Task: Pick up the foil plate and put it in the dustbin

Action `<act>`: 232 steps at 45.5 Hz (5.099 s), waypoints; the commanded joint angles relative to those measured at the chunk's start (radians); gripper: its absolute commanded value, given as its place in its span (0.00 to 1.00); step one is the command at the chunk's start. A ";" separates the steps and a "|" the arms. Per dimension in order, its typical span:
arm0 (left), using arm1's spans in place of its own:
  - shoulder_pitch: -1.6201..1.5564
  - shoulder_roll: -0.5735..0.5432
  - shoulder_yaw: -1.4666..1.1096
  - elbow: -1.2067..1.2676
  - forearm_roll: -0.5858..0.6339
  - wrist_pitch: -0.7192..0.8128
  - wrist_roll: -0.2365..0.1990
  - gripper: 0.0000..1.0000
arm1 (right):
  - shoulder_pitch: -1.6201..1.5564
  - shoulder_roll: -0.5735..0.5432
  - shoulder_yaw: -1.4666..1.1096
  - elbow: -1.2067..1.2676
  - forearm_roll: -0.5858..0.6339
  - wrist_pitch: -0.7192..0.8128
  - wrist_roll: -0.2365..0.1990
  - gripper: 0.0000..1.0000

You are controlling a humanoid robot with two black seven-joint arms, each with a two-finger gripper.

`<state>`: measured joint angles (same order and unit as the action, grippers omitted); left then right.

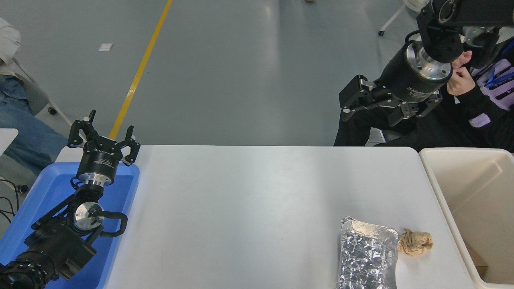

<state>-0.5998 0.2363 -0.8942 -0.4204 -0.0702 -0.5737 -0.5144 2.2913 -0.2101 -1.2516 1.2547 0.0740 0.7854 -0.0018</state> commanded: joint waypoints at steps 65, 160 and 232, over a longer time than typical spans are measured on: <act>0.000 0.000 0.000 0.000 0.001 0.000 -0.001 0.99 | -0.848 -0.164 0.149 -0.029 -0.034 -0.399 -0.006 0.91; 0.000 0.000 0.000 -0.001 0.001 0.000 0.000 0.99 | -0.735 -0.307 0.163 0.071 -0.146 -0.154 0.000 0.00; 0.000 0.000 0.000 0.000 0.001 0.000 0.000 0.99 | 0.315 -0.327 -0.402 0.175 0.067 0.000 0.002 0.00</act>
<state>-0.5998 0.2369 -0.8943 -0.4209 -0.0689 -0.5738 -0.5138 2.6018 -0.5226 -1.5048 1.5001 0.1257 0.7851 -0.0007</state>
